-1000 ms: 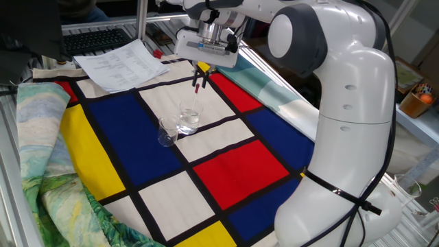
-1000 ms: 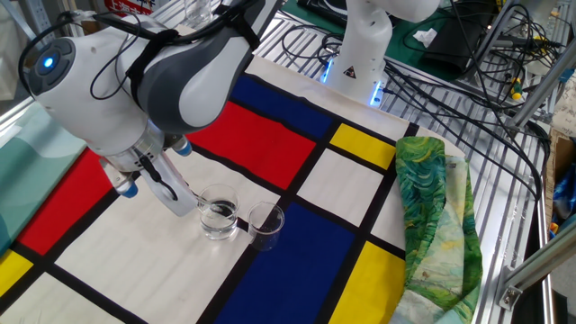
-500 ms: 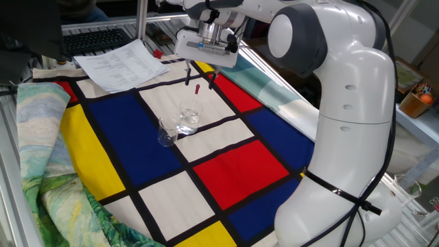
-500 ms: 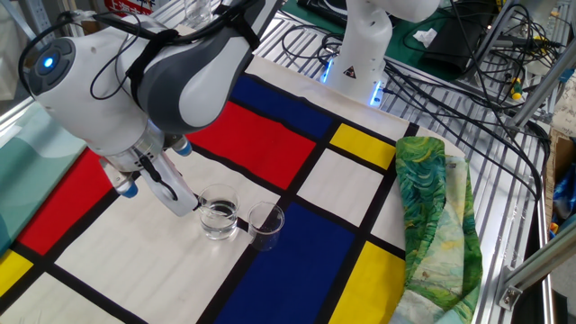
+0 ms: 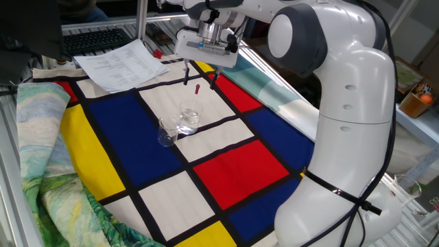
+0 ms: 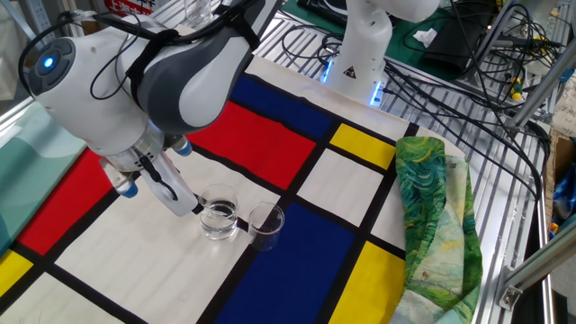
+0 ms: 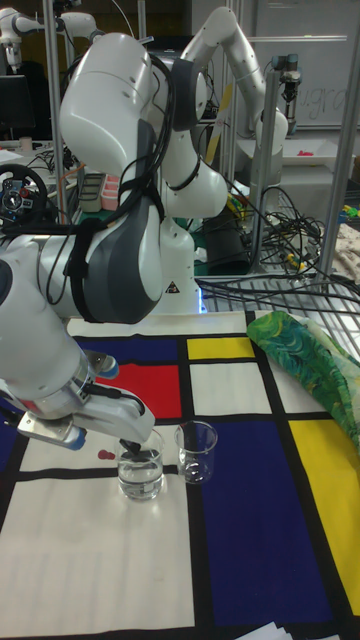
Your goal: Transfer liquid using a dropper
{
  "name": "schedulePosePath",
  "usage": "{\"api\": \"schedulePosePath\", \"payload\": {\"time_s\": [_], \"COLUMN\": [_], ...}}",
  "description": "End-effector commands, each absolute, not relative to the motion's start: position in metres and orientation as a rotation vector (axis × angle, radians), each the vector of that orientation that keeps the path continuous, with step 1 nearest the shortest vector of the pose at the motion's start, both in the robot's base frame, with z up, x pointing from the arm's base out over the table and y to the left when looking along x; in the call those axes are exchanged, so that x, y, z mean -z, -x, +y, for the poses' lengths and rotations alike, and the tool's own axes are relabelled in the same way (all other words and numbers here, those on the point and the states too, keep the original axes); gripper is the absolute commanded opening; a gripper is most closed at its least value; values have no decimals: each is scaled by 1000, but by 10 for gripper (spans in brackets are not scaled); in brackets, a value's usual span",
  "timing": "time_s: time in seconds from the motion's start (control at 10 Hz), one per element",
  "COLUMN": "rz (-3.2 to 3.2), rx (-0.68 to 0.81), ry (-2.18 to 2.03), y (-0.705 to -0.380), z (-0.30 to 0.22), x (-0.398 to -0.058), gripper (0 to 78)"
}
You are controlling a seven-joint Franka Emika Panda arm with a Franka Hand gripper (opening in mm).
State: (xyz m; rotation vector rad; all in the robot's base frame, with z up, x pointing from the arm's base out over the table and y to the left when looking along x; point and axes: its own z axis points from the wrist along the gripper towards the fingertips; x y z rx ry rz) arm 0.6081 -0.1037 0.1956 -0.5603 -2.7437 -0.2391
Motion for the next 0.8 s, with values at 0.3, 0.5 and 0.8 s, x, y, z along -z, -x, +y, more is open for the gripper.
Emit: {"api": "schedulePosePath", "payload": {"time_s": [0.3, 0.5, 0.8], "rz": [-2882, -2911, -2950], "rx": [150, 149, 140], "ry": [618, 616, 611], "y": [-596, -596, -595], "z": [-90, -90, -90], "x": [-196, -196, -195], "gripper": [774, 774, 774]}}
